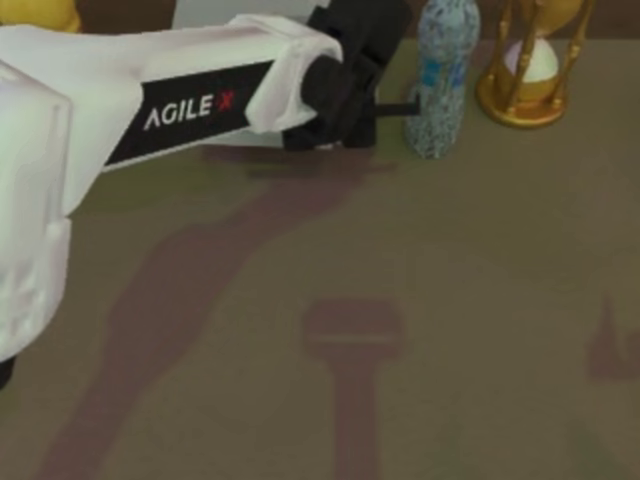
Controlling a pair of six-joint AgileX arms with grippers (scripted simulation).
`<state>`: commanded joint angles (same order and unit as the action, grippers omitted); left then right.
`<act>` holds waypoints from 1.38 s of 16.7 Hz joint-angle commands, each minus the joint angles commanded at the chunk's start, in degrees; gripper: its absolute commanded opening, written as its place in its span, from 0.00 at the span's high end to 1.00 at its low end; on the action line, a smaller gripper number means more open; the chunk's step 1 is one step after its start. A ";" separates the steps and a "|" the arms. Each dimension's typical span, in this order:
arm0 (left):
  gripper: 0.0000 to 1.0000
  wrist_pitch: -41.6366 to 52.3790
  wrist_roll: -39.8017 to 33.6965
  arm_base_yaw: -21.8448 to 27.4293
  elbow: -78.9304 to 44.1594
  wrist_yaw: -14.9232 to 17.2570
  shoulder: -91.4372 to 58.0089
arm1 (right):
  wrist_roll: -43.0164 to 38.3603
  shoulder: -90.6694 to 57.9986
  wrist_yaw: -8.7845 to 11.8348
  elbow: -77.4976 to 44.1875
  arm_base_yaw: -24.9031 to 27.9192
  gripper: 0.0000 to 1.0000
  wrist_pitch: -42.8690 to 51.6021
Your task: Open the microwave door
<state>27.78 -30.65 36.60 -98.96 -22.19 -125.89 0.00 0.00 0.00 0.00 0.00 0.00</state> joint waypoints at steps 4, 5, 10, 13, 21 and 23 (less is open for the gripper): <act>1.00 0.00 0.00 0.00 0.00 0.00 0.00 | 0.00 0.00 0.00 0.00 0.00 0.00 0.00; 1.00 0.00 0.00 0.00 0.00 0.00 0.00 | 0.00 0.00 0.00 0.00 0.00 0.00 0.00; 1.00 -0.59 0.29 0.26 0.81 0.68 0.15 | 0.00 0.00 0.00 0.00 0.00 0.00 0.00; 1.00 -1.81 1.75 -0.03 2.80 1.38 1.54 | 0.00 0.00 0.00 0.00 0.00 0.00 0.00; 1.00 -2.91 3.03 -0.28 4.52 2.00 2.70 | 0.00 0.00 0.00 0.00 0.00 0.00 0.00; 1.00 -2.91 3.03 -0.28 4.52 2.00 2.70 | 0.00 0.00 0.00 0.00 0.00 0.00 0.00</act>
<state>24.86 -27.62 36.32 -94.44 -20.19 -123.19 0.00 0.00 0.00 0.00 0.00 0.00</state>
